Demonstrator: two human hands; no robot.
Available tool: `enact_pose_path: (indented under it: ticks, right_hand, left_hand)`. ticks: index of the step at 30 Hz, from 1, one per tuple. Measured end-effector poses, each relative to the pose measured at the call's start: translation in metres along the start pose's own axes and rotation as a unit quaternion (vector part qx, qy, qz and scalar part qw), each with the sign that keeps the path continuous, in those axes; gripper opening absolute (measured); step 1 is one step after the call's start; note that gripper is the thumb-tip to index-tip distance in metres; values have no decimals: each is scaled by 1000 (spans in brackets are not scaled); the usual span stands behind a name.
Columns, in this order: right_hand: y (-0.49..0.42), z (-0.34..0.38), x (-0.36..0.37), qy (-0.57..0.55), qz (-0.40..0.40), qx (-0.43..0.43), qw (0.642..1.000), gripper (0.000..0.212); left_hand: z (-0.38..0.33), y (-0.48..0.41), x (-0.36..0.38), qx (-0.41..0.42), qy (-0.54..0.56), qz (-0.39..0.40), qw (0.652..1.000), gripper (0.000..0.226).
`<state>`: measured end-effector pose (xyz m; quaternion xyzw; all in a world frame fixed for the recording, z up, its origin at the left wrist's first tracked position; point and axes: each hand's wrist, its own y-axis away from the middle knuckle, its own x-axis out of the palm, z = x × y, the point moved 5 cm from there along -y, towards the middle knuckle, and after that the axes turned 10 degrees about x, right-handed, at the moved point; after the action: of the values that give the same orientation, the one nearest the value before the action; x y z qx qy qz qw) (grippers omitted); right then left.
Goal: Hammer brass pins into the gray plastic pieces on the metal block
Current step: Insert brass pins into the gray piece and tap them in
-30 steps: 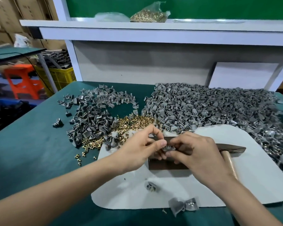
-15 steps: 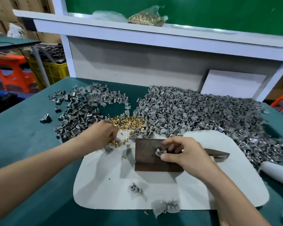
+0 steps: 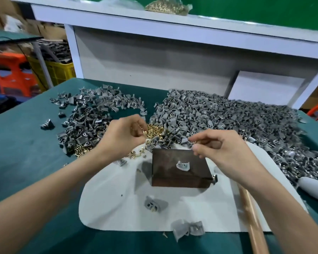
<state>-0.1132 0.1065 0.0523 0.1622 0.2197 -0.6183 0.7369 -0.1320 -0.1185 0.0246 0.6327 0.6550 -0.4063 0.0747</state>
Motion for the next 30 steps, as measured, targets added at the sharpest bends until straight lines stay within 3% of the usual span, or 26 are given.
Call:
enact_pose_path:
  ticks: [3, 8, 11, 13, 16, 18, 20, 24, 30]
  right_hand:
    - [4, 8, 11, -60, -12, -60, 996, 23]
    - [7, 7, 10, -76, -44, -102, 991, 24]
    - [5, 1, 10, -13, -55, -98, 994, 16]
    - [4, -4, 13, 9, -48, -89, 995, 17]
    - [0, -14, 16, 14, -32, -42, 999, 20]
    - [-2, -17, 15, 18, -21, -26, 999, 19]
    - [-2, -15, 15, 57, -9, -41, 997, 17]
    - [-4, -17, 17, 91, 10, -44, 995, 19]
    - [-9, -28, 17, 26, 28, -21, 999, 18]
  left_hand:
    - [-38, 1, 18, -27, 241, -23, 970, 18]
    - [-66, 3, 49, 19, 317, -9, 948, 20]
    - [-63, 12, 51, 71, 273, -31, 959, 17]
    - [-56, 27, 56, 116, 173, -46, 977, 19]
    - [-42, 47, 71, 95, 21, -18, 995, 35]
    - [-38, 48, 73, 97, -13, -27, 995, 38]
    - [-37, 44, 75, 102, 9, -20, 994, 38]
    - [-25, 43, 80, 42, 162, 7, 986, 29]
    - [-20, 40, 83, 45, 155, 0, 987, 10]
